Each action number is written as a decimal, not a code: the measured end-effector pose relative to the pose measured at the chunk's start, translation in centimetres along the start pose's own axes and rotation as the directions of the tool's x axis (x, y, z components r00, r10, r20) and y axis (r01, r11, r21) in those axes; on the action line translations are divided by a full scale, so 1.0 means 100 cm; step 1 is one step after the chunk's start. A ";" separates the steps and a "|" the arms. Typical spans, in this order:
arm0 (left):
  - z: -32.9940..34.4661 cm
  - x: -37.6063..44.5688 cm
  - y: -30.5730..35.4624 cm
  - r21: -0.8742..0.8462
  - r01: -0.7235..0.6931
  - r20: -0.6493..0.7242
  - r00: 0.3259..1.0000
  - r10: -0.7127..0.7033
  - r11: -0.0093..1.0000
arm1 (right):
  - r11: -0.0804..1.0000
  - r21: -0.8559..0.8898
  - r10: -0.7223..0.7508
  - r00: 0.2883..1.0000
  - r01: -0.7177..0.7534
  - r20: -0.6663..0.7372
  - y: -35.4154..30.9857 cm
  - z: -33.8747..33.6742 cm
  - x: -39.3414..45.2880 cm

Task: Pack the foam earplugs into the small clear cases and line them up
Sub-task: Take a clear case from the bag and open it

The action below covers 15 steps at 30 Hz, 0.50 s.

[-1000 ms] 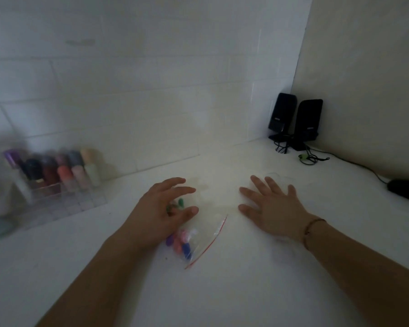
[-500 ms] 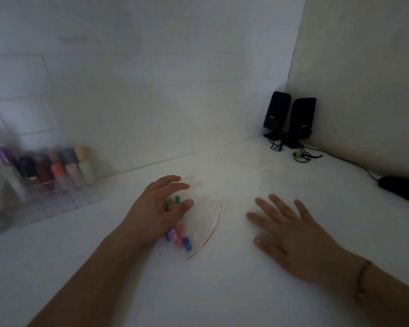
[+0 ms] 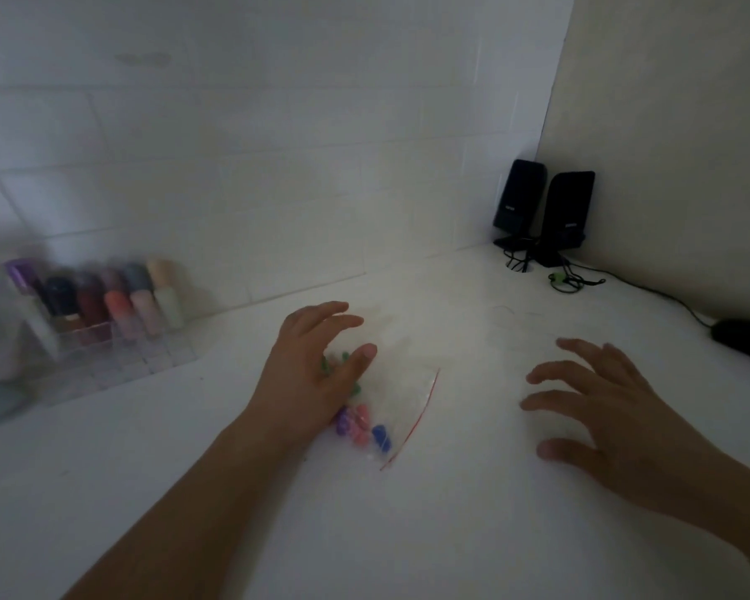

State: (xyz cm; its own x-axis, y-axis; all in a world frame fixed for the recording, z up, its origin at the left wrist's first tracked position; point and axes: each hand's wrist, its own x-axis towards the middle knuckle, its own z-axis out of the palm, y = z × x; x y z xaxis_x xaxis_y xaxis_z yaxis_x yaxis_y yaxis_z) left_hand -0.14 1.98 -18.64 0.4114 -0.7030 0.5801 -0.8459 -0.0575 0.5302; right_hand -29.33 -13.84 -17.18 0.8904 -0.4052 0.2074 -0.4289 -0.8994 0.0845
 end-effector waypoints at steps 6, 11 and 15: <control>-0.006 0.006 0.080 -0.600 0.189 0.080 0.981 -0.177 0.777 | 0.879 0.435 -0.037 0.937 0.196 -0.348 -0.050 -0.044 0.041; -0.003 -0.002 0.084 -0.805 0.554 0.548 0.832 -0.090 0.214 | 0.716 0.564 -0.020 0.820 0.411 -0.573 -0.077 -0.034 0.058; 0.002 -0.013 0.078 -0.837 0.543 0.544 0.839 0.004 0.073 | 0.672 0.616 0.043 0.809 0.411 -0.587 -0.085 -0.020 0.053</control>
State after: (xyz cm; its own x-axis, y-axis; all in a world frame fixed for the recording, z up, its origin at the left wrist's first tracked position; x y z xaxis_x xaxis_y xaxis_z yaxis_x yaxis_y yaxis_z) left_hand -7.30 2.32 -15.38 0.1569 -0.9758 0.1522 0.4453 0.2075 0.8710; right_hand -21.20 -8.00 -14.88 0.6121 -0.2701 0.7432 0.1718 -0.8720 -0.4584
